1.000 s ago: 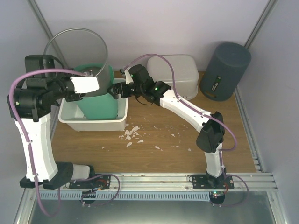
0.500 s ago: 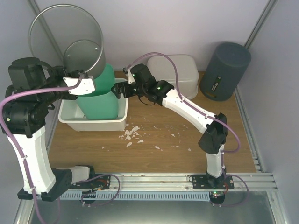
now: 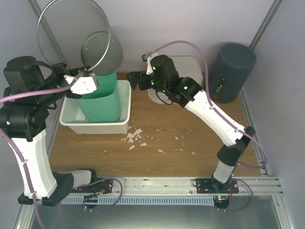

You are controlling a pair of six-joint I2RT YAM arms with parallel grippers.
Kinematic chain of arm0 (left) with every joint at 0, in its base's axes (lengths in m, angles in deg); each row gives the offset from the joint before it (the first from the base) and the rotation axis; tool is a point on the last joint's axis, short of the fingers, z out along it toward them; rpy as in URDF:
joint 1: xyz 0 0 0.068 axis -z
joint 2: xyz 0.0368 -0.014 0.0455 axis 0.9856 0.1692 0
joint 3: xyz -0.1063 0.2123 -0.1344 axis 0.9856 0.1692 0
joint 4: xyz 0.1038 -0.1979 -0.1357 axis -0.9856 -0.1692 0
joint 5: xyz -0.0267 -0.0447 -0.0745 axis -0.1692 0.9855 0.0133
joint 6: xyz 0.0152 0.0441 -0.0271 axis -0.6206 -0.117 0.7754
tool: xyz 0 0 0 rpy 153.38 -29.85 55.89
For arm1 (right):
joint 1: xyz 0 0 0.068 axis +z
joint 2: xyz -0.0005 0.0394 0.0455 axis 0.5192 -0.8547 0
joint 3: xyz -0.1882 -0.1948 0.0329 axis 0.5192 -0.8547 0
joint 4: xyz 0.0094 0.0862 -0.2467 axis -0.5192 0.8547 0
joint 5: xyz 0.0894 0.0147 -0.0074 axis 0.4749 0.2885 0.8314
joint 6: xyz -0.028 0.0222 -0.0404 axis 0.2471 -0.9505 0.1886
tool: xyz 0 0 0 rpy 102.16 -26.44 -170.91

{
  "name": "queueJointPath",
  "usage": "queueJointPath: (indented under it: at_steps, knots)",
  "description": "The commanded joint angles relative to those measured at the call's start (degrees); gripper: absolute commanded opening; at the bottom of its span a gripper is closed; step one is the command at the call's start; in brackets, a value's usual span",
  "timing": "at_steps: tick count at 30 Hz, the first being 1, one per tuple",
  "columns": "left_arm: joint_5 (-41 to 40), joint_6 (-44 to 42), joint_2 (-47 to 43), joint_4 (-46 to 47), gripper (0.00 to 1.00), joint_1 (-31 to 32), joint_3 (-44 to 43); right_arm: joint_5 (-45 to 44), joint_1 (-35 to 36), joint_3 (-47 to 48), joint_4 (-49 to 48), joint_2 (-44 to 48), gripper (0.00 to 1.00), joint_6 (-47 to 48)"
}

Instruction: Turn the large container upside down

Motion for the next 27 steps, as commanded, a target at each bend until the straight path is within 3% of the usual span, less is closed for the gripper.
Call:
queueJointPath:
  at_steps: [1, 7, 13, 17, 22, 27]
  knots:
    - [9.41, 4.74, -0.24, 16.87, 0.00, 0.13, -0.43, -10.16, -2.31, 1.03, 6.80, 6.21, 1.00, 1.87]
    - [19.51, 12.32, 1.70, 24.85, 0.00, 0.22, 2.62, -25.01, -5.03, -5.09, 11.01, 18.40, 1.00, -0.67]
    - [33.10, 31.06, 5.62, 32.96, 0.00, 0.39, 2.09, -32.38, -7.24, -9.70, 14.29, 29.43, 1.00, -4.09]
    - [43.59, 47.21, 4.73, 44.09, 0.00, 0.63, 7.79, -31.82, -7.62, -14.53, 15.22, 33.52, 0.98, -7.64]
    - [53.33, 77.81, 4.18, 69.73, 0.00, 4.41, 17.86, -31.52, -7.61, -11.97, 24.01, 32.78, 0.98, -10.80]
    - [53.42, 85.76, 5.66, 72.11, 0.00, 11.01, 21.76, -30.53, -7.71, -9.05, 28.81, 34.75, 0.97, -15.68]
